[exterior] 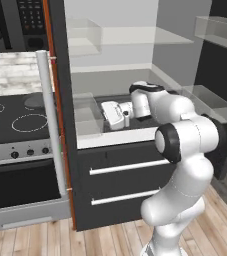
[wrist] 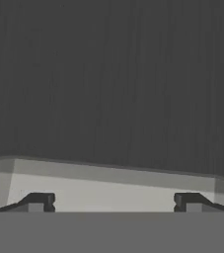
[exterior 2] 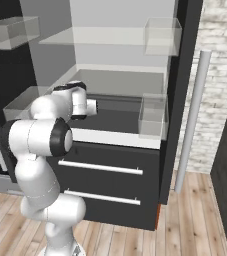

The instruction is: Place one of the steaks on the plate and the other in the bowl. Then place the bowl in the fridge.

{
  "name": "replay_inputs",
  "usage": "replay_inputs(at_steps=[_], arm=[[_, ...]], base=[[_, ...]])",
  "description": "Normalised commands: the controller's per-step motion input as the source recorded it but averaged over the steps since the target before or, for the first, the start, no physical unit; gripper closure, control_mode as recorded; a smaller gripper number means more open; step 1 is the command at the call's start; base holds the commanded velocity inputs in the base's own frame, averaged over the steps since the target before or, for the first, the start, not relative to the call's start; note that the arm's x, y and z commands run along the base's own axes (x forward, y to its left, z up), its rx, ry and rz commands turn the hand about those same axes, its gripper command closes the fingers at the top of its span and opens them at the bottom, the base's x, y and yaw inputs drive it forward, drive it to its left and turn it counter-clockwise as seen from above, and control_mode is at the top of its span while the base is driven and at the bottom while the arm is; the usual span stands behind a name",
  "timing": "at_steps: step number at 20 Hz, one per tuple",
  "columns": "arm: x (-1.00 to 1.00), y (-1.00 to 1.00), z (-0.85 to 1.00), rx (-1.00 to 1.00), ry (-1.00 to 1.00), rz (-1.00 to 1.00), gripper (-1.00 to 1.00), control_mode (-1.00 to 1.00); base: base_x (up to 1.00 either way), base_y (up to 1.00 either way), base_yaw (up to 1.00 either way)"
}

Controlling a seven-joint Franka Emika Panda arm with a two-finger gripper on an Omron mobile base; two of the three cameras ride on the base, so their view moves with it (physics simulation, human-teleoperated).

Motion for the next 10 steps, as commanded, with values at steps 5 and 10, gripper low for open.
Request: replay_inputs(at_steps=[5,10], arm=[[0.00,0.57,0.00,0.00,-0.01,-0.04,-1.00,-1.00],[0.00,-0.34,0.00,-0.10,-0.03,0.00,-1.00,-1.00]], base=[[0.00,0.00,0.00],[0.00,0.00,0.00]])
